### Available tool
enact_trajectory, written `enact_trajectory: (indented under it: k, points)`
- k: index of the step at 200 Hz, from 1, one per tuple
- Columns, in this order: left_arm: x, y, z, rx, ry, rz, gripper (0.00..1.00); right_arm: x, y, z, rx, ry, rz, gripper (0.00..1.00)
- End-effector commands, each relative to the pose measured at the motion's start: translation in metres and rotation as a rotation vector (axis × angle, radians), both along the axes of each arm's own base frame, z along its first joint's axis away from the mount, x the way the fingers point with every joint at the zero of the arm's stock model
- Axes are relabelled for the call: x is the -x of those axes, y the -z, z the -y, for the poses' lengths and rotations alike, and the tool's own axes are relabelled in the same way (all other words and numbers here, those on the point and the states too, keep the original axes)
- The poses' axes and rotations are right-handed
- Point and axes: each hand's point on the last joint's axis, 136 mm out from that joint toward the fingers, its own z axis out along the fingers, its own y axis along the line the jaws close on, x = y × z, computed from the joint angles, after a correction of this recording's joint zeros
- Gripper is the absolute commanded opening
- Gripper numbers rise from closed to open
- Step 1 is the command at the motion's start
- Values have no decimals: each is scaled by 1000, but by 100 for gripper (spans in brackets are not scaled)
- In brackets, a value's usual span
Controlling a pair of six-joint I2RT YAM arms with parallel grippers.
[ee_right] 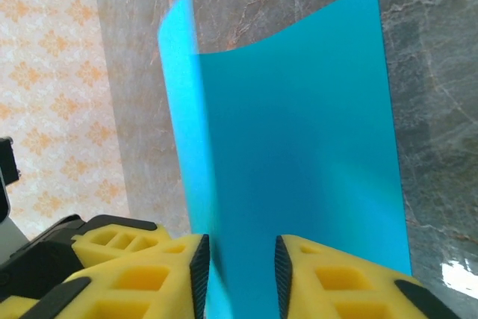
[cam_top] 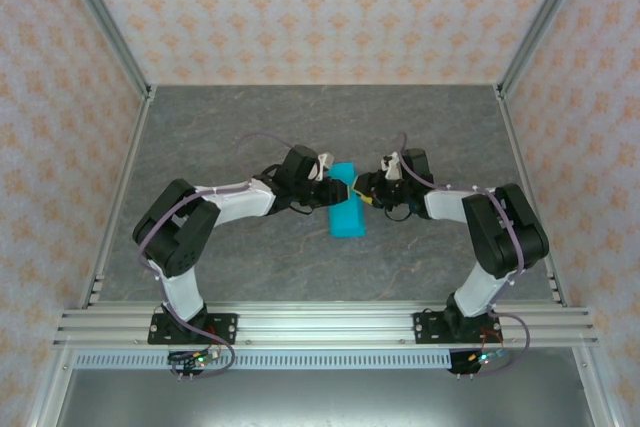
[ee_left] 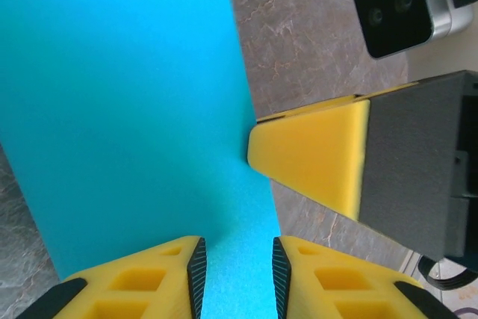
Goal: Fold a paper plane with a square sheet of paper (fold left side to right side)
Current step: First fold in half a square sheet of paper at the center of the table.
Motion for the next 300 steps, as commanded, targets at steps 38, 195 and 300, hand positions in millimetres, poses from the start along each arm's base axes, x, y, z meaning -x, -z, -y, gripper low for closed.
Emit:
enact_trajectory:
  k: [38, 195, 300]
  points:
    - [4, -16, -31, -137, -76, 61, 54, -1, 8, 4, 72, -9, 9, 2]
    - [-1, 40, -24, -287, -65, -85, 56, -9, 19, 19, 212, 21, 20, 8]
    - [-1, 63, -27, -333, -81, -137, 56, 8, -5, 70, 465, 133, 85, 45]
